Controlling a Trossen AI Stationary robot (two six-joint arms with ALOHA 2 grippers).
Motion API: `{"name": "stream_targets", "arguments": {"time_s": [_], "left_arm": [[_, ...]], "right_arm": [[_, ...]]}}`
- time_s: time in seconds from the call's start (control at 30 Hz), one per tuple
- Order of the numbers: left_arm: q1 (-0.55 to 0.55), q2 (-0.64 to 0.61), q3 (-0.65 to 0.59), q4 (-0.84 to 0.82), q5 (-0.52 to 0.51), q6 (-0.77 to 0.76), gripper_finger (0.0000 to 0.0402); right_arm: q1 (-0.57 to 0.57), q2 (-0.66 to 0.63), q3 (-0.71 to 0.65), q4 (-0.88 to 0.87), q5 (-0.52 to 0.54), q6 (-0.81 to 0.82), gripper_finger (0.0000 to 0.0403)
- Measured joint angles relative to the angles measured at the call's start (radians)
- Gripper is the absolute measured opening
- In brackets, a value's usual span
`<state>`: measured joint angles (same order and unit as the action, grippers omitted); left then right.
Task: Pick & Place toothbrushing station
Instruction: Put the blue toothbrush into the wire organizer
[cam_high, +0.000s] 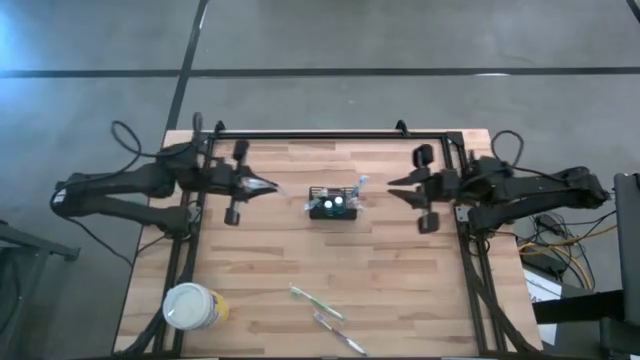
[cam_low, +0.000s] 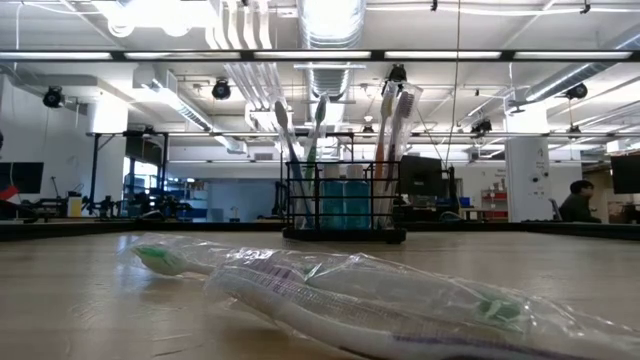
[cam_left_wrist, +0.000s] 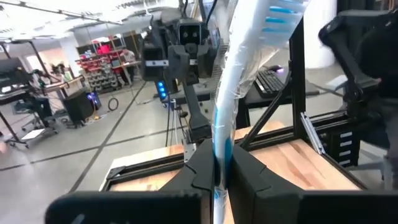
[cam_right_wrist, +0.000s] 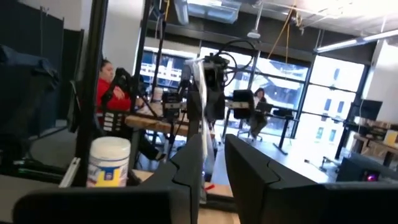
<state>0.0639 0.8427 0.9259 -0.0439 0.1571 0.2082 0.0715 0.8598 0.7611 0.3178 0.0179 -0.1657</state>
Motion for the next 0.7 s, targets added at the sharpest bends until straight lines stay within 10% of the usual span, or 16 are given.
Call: {"name": "stream_targets", "arguments": {"time_s": [0.7], "left_arm": [[0.0, -0.433, -0.335, 0.01, -0.111, -0.069, 0.0022]], "right_arm": [[-0.001, -0.558, -0.367, -0.227, 0.066, 0.051, 0.0027]]}}
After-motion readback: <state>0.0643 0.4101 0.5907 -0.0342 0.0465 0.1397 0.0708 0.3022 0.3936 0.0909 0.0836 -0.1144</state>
